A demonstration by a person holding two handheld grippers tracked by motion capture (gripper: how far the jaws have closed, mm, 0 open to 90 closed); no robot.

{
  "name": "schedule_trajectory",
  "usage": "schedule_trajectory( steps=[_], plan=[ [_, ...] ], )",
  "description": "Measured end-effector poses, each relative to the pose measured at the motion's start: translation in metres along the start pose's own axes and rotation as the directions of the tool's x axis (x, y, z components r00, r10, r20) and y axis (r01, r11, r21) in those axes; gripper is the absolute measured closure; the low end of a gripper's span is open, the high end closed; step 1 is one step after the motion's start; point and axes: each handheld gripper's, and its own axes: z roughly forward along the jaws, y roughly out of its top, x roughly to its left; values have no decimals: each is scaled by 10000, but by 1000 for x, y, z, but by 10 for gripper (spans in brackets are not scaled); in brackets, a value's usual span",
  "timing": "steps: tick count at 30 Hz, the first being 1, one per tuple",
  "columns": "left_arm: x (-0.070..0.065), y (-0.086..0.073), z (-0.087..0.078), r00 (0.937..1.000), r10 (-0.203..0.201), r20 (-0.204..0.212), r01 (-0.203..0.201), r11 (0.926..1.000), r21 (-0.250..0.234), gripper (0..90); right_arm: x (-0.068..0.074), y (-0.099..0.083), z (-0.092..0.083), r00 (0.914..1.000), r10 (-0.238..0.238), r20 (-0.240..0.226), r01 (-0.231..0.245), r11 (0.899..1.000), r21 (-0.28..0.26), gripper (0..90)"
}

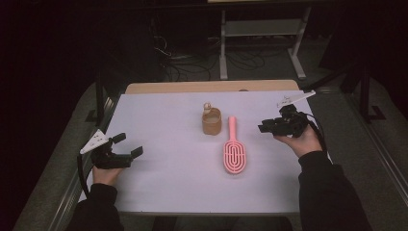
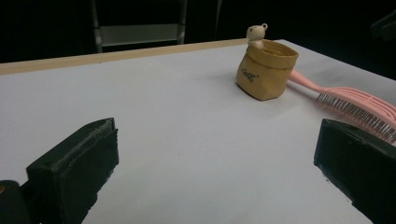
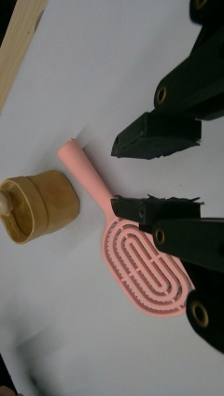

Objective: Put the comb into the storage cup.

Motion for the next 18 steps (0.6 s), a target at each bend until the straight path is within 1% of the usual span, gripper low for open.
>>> schedule_trajectory(
  steps=[1, 2, 3, 7, 9, 12, 18],
  plan=[
    [0, 0, 0, 10000, 12, 1, -12, 10000, 6, 0, 0, 2, 2, 10000, -26, -9, 26, 10000, 46, 716],
    [0, 0, 0, 10000, 8, 4, -8, 10000, 6, 0, 0, 6, 5, 10000, -19, -85, 20, 9999, 109, 764],
    [0, 0, 0, 10000, 4, 4, -4, 10000, 11, 0, 0, 6, 5, 10000, -19, -85, 20, 9999, 109, 764],
    [0, 0, 1, 10000, 27, 7, -27, 10000, 30, 0, 1, 14, 10, 9997, -230, -111, 234, 9990, 374, 836],
    [0, 0, 1, 10000, 12, 8, -12, 10000, 26, 0, 2, 19, 13, 9995, -262, -187, 268, 9990, 349, 856],
    [0, 0, 1, 10000, 24, 24, -24, 10000, 33, 0, 2, 25, 17, 9993, -351, -158, 359, 9980, 529, 883],
    [0, 0, 1, 10000, 30, 29, -30, 10000, 65, 0, 3, 35, 25, 9989, -434, -200, 445, 9974, 571, 887]
  ],
)
